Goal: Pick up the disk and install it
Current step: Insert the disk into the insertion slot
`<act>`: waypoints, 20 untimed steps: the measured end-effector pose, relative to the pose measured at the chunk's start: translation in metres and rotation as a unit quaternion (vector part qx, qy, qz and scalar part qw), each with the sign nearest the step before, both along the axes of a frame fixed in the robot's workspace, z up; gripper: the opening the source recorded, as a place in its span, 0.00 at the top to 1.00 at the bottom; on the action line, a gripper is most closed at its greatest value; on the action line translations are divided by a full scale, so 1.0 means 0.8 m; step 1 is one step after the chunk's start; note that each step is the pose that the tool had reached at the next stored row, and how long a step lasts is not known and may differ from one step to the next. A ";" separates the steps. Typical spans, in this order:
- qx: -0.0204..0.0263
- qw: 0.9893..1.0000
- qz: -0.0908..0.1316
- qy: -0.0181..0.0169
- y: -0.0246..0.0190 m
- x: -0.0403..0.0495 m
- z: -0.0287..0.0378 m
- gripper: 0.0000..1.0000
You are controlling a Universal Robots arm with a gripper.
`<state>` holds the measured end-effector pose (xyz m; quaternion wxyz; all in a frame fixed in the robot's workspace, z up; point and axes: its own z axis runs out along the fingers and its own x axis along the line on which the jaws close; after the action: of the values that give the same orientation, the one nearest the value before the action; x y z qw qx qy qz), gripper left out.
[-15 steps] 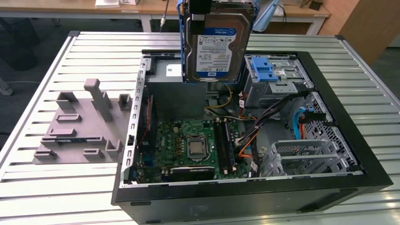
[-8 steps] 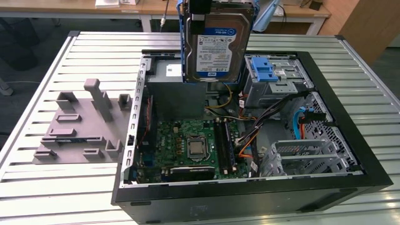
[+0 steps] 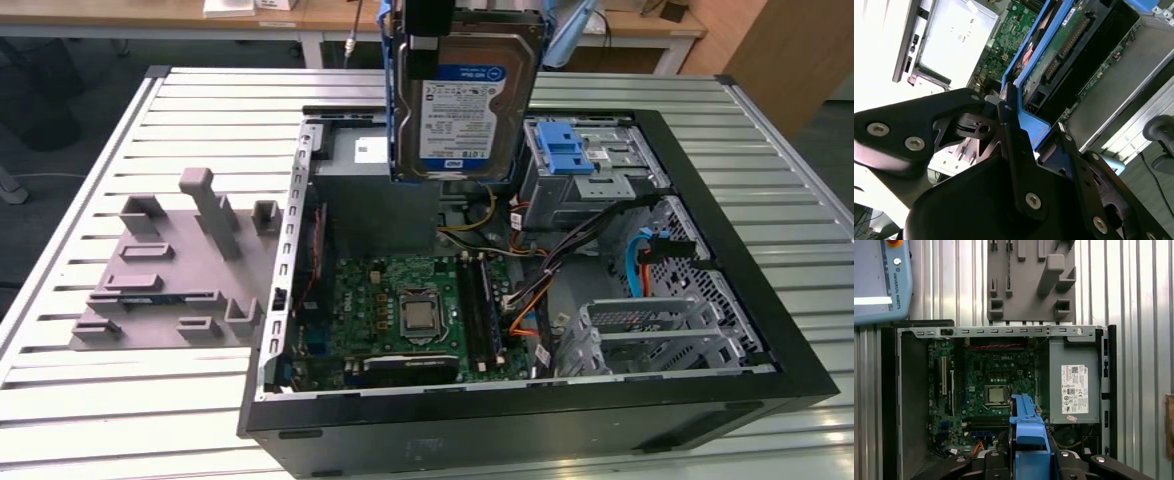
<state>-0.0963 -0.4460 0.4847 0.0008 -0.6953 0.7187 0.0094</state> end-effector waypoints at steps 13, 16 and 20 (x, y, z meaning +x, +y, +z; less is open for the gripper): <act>0.000 1.000 0.000 0.000 -0.0427 0.005 -0.0022 0.64; 0.000 1.000 0.000 0.000 -0.0435 0.016 -0.0023 0.64; 0.000 1.000 0.000 0.000 -0.0451 0.024 -0.0025 0.64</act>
<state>-0.0769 -0.4821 0.4827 0.0006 -0.6953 0.7186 0.0092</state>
